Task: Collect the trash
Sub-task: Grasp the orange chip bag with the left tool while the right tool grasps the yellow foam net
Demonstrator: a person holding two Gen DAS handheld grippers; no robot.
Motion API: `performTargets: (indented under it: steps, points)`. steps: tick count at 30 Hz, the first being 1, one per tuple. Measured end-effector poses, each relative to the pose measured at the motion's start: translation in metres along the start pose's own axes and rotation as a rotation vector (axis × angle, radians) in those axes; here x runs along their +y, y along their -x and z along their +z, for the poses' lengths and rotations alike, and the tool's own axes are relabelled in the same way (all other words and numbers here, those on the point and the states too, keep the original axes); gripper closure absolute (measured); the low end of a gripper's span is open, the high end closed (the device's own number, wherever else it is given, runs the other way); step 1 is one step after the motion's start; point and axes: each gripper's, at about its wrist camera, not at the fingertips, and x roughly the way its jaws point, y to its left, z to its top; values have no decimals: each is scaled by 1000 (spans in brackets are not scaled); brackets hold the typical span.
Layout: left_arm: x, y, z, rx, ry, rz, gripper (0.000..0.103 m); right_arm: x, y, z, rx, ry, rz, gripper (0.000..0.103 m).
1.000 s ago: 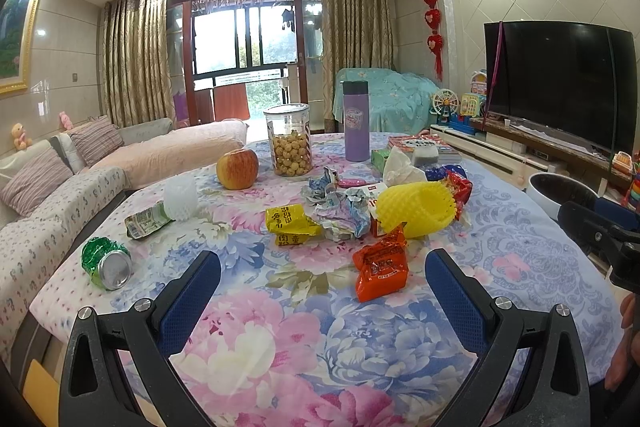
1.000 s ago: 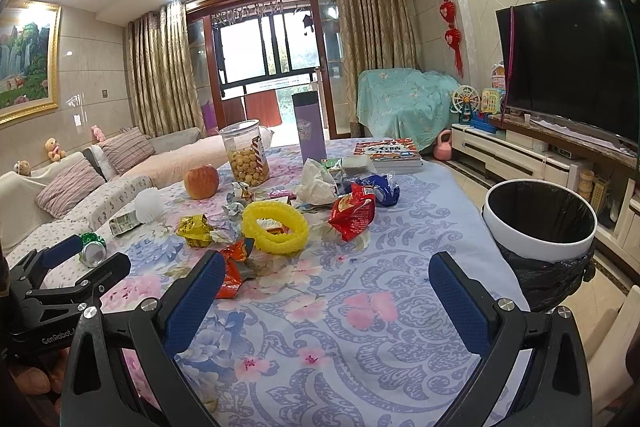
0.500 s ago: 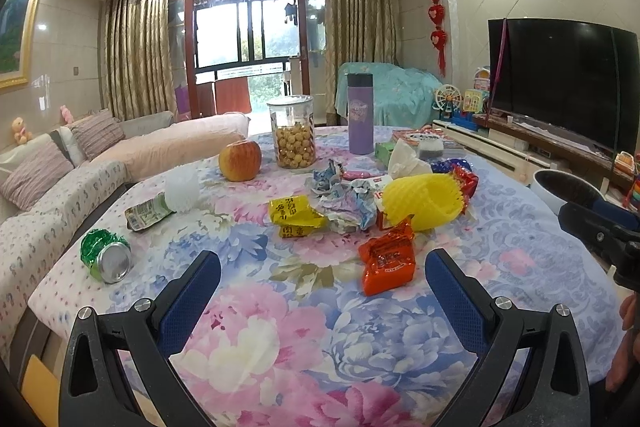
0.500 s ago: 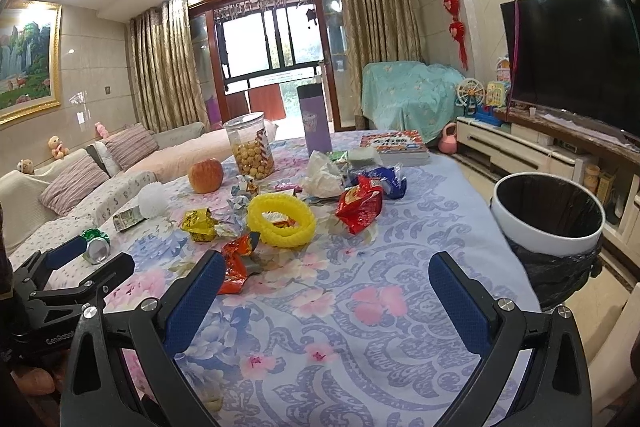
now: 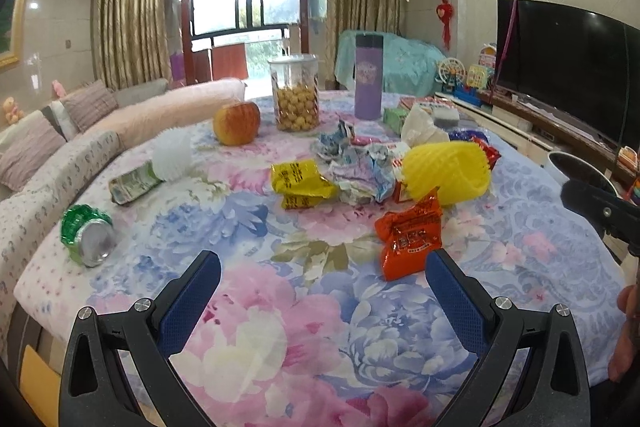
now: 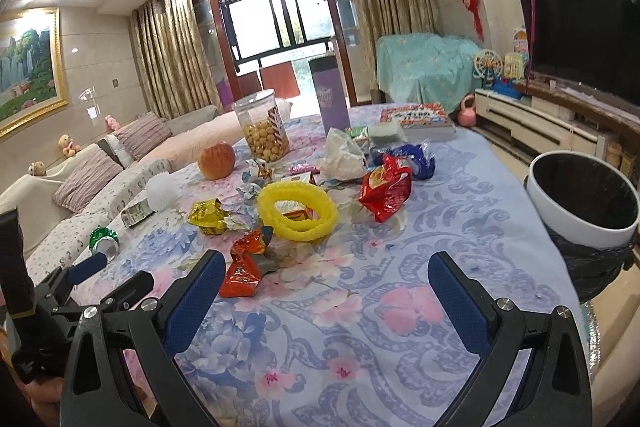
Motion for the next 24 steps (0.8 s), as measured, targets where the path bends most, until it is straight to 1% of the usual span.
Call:
performTargets:
  steps: [3,7,10,15,18,19,20,21,23,24]
  points:
    - [-2,-12,4,23,-16,-17,1,-2,-14,2,30,-1,15,7]
    - [-4,-31,10,63,-35,-54,1,-7,-35,6,82,-13,54,23]
    - [-6,-47,14,90,-43,-75,1,-13,-51,11,116,-29,83,32]
    - [-12,-64,21,134,-43,-113,1,-19,-74,21,155,-47,125,38]
    - [-19,-78,25,162,-50,-132,1,-23,-90,25,182,-69,161,44]
    - [-21,-82,26,171,-54,-133,1,-24,-95,25,193,-76,168,50]
    - [-25,-88,28,180,-62,-131,2,-25,-101,25,205,-83,174,58]
    - [-27,-91,28,187,-67,-133,4,-27,-108,25,223,-91,181,62]
    - [-33,-101,31,207,-80,-136,10,-29,-118,24,249,-103,194,84]
    - [-35,-106,32,216,-86,-138,13,-32,-121,23,258,-113,201,87]
